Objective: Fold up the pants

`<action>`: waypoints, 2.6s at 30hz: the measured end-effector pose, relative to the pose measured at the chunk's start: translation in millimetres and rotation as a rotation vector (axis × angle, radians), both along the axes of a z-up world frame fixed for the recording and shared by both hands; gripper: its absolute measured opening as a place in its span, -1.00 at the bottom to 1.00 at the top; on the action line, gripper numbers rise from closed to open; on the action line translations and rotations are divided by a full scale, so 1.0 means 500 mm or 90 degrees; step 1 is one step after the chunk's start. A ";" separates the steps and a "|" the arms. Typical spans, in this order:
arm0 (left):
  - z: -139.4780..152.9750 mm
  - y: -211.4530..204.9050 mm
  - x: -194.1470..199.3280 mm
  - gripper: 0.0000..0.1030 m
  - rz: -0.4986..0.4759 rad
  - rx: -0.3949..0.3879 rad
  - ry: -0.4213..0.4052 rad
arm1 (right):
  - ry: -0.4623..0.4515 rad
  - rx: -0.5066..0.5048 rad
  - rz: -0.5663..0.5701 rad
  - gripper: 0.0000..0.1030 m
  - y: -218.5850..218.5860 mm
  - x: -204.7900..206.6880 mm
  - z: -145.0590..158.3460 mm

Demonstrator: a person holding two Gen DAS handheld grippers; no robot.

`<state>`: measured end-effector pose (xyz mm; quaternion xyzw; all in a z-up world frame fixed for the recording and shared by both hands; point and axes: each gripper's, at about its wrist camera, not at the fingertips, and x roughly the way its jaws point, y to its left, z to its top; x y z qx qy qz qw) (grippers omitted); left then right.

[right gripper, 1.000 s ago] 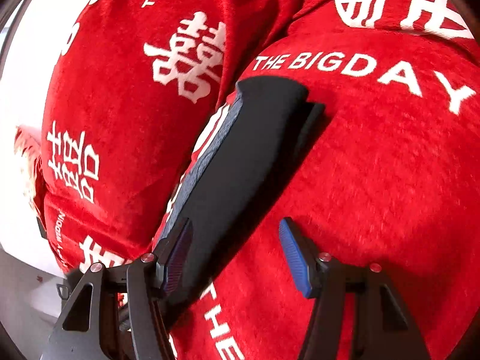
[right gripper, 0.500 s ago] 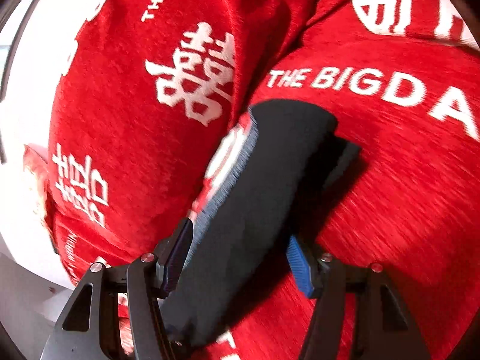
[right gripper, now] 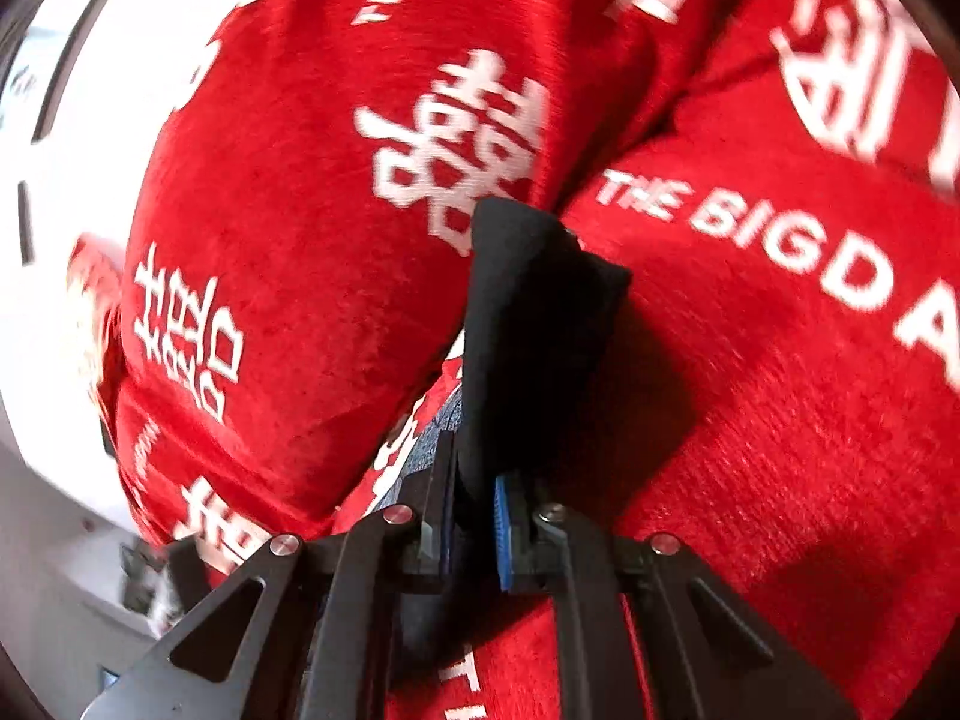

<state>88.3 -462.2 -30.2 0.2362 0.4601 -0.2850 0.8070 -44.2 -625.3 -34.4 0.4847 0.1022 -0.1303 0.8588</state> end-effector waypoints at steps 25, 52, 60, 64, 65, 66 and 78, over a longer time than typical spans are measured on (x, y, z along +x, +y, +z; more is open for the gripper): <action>0.082 0.524 0.116 1.00 0.269 -0.048 -0.058 | 0.239 -0.466 0.229 -0.77 0.509 0.269 0.165; 0.074 0.551 0.181 1.00 0.117 -0.195 0.112 | 0.131 0.081 0.269 -0.19 0.425 0.262 0.028; 0.090 0.430 0.244 0.82 0.042 -0.226 0.168 | 0.092 0.218 0.189 -0.19 0.373 0.226 -0.035; 0.052 0.376 0.244 0.07 0.012 -0.161 0.192 | 0.074 0.223 0.169 -0.19 0.356 0.219 -0.041; 0.042 0.370 0.245 -0.06 0.011 -0.151 0.208 | 0.070 0.230 0.168 -0.19 0.354 0.224 -0.045; 0.033 0.367 0.244 -0.25 0.010 -0.147 0.226 | 0.064 0.236 0.168 -0.19 0.351 0.228 -0.049; 0.099 0.433 0.175 -0.51 -0.009 -0.190 0.199 | 0.026 0.251 0.222 -0.91 0.361 0.209 -0.010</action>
